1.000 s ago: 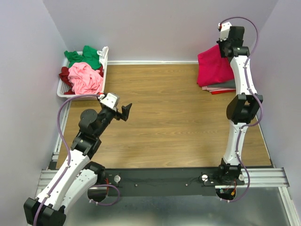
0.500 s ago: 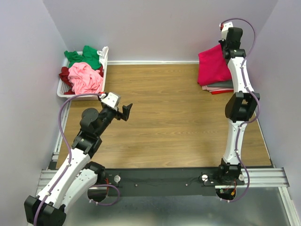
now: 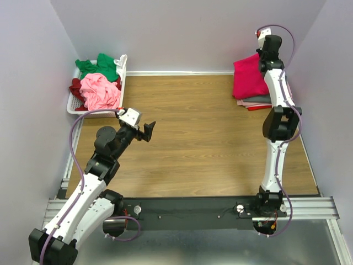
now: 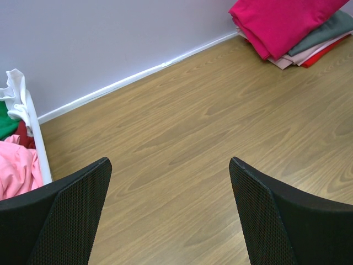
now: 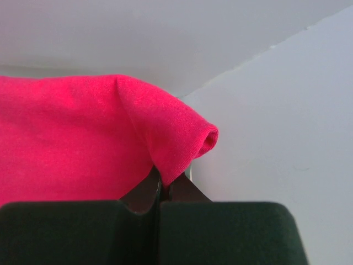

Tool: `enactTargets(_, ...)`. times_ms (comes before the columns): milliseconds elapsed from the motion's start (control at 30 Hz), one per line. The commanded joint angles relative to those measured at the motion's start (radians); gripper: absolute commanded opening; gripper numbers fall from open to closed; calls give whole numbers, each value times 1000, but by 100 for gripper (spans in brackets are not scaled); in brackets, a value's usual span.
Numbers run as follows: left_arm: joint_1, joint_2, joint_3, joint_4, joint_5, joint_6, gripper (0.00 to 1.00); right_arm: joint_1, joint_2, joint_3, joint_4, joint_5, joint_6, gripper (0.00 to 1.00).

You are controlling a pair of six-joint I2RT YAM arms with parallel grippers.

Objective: Fold and stack the t-shirts
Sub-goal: Neatly place the folded tshirt to the corner

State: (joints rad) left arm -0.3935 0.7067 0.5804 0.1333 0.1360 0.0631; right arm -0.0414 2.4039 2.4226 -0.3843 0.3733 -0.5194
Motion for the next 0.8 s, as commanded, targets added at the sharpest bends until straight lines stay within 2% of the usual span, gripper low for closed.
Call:
enactTargets(0,-2,2,-11,25,30,10,95,-9,44,-14,107,73,-57,0)
enactTargets(233,-4,2,-13,26,28,10,95,-11,78,-31,168,128,-109,1)
enactTargets(300,-4,4,-13,26,28,10,95,-9,95,-62,240,189,-165,22)
enactTargets(333,-4,2,-13,26,27,12,95,-11,103,-78,277,219,-192,47)
enactTargets(367,-4,2,-13,26,27,12,95,-11,112,-91,313,248,-220,62)
enactTargets(467,-4,0,-13,23,24,12,95,-11,123,-140,429,331,-266,95)
enactTargets(533,-4,0,-13,25,22,12,95,-11,106,-148,430,331,-248,100)
enactTargets(667,-4,-3,-10,22,19,10,95,-5,6,-218,400,277,-182,100)
enactTargets(733,-2,-6,-8,22,16,9,95,6,-95,-302,348,185,-125,100)
enactTargets(767,-4,-10,-7,20,16,9,95,11,-129,-322,267,80,-66,100)
